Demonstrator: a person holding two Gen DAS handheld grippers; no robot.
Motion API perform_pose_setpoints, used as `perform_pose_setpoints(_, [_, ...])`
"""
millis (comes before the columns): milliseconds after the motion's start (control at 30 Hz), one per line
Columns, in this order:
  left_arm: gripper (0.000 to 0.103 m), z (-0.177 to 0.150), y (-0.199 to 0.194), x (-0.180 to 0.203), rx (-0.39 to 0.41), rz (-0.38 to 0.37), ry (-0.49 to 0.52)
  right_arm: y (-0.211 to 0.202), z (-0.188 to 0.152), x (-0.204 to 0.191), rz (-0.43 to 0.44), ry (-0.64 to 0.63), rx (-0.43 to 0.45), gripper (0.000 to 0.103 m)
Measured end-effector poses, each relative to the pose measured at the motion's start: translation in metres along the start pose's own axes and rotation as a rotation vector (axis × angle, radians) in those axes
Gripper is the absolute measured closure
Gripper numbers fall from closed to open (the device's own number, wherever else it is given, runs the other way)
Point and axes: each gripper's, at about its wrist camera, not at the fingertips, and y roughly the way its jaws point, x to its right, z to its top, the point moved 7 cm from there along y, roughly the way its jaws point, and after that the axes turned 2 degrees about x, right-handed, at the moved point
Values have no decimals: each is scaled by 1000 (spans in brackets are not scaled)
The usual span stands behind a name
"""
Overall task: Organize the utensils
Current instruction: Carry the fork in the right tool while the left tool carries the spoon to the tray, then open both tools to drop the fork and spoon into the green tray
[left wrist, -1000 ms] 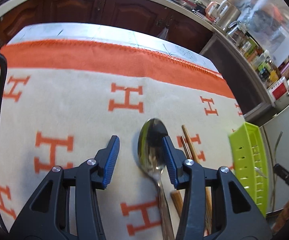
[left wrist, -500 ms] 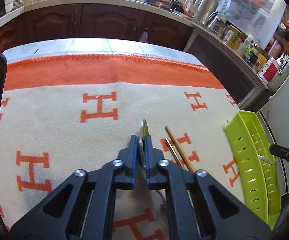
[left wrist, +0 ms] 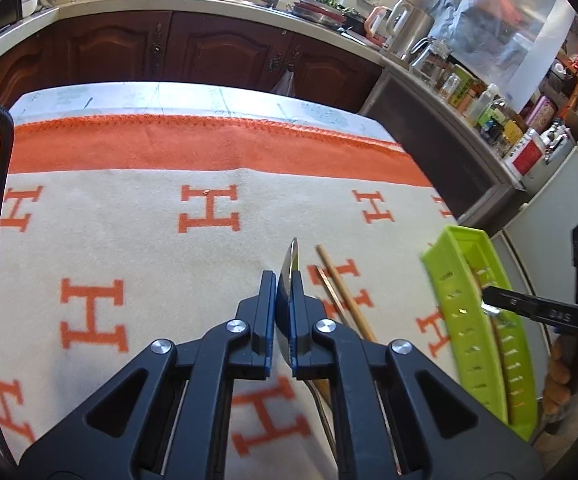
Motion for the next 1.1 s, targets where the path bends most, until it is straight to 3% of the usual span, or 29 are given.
perform_pose_setpoints(233, [100,-11,-55,47,9,-64,51,-23,-5,-2,32,17,57,91])
perform_pose_setpoints(567, [100,-20,-118,162,34,-227,198,-83,-40,17,94,19,118,90])
perform_pose_setpoints(767, [99,-26,-105,211,-14,-235,225,-115,-55,39,110,36,161,90])
perform_pose_setpoints(1100, [99,-25,-37,215,-123,-185,187,-120,-68,61,136,64,154,90])
